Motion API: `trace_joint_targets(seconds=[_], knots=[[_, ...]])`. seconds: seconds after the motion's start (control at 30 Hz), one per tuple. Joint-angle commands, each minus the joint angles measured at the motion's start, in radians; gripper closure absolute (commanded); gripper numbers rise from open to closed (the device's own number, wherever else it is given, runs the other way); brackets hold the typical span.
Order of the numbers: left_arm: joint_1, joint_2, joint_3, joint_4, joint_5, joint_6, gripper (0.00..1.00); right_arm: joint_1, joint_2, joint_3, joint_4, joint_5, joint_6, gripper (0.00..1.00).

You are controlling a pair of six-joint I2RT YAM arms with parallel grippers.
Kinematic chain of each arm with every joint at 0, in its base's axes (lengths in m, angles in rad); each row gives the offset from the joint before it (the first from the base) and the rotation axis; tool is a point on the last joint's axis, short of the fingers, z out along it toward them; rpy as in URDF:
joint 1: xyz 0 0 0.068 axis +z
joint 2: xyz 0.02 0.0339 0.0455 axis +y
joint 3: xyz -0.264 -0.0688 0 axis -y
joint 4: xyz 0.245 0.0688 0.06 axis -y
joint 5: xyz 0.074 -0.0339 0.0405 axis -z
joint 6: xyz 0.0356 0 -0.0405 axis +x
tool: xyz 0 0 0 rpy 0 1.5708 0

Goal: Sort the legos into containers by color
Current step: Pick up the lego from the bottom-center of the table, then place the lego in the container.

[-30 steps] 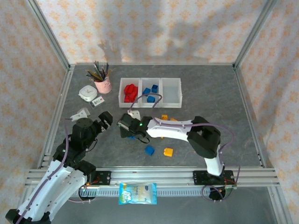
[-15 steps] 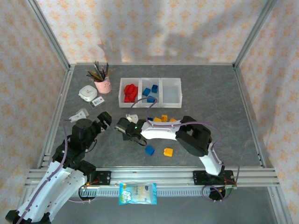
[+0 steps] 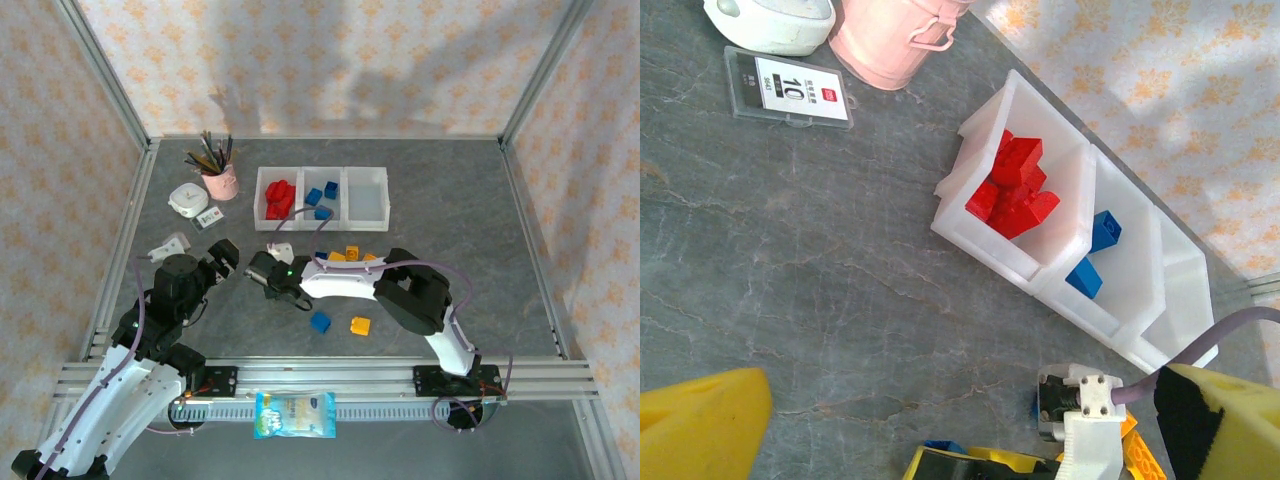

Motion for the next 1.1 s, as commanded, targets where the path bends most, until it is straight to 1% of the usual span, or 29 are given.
trace_joint_targets(seconds=[0.0, 0.17, 0.3, 0.4, 0.47, 0.6, 0.7, 0.8, 0.93, 1.07], knots=[[0.004, 0.006, 0.012, -0.017, -0.003, 0.011, 0.01, -0.005, -0.085, 0.021, -0.027, 0.059, -0.029, 0.54], [0.004, 0.042, 0.038, 0.021, 0.03, 0.031, 0.01, -0.067, -0.167, 0.022, -0.04, 0.078, -0.079, 0.54], [0.005, 0.092, 0.048, 0.092, 0.078, 0.047, 0.01, -0.16, -0.207, 0.027, -0.033, 0.108, -0.146, 0.53], [0.004, 0.144, 0.056, 0.155, 0.12, 0.056, 0.01, -0.251, -0.198, 0.057, -0.028, 0.074, -0.194, 0.53], [0.004, 0.182, 0.062, 0.209, 0.149, 0.065, 0.01, -0.295, -0.171, 0.088, -0.019, 0.082, -0.228, 0.53], [0.004, 0.27, 0.079, 0.284, 0.175, 0.083, 0.01, -0.369, -0.06, 0.22, -0.042, 0.088, -0.287, 0.53], [0.004, 0.327, 0.085, 0.341, 0.201, 0.098, 0.01, -0.41, 0.023, 0.307, -0.045, 0.084, -0.314, 0.53], [0.004, 0.375, 0.103, 0.36, 0.204, 0.113, 0.01, -0.442, 0.108, 0.411, -0.074, 0.074, -0.318, 0.53], [0.004, 0.404, 0.119, 0.371, 0.203, 0.128, 0.01, -0.462, 0.176, 0.52, -0.112, 0.076, -0.322, 0.45], [0.004, 0.407, 0.128, 0.369, 0.205, 0.138, 0.01, -0.463, 0.154, 0.523, -0.115, 0.067, -0.326, 0.37]])
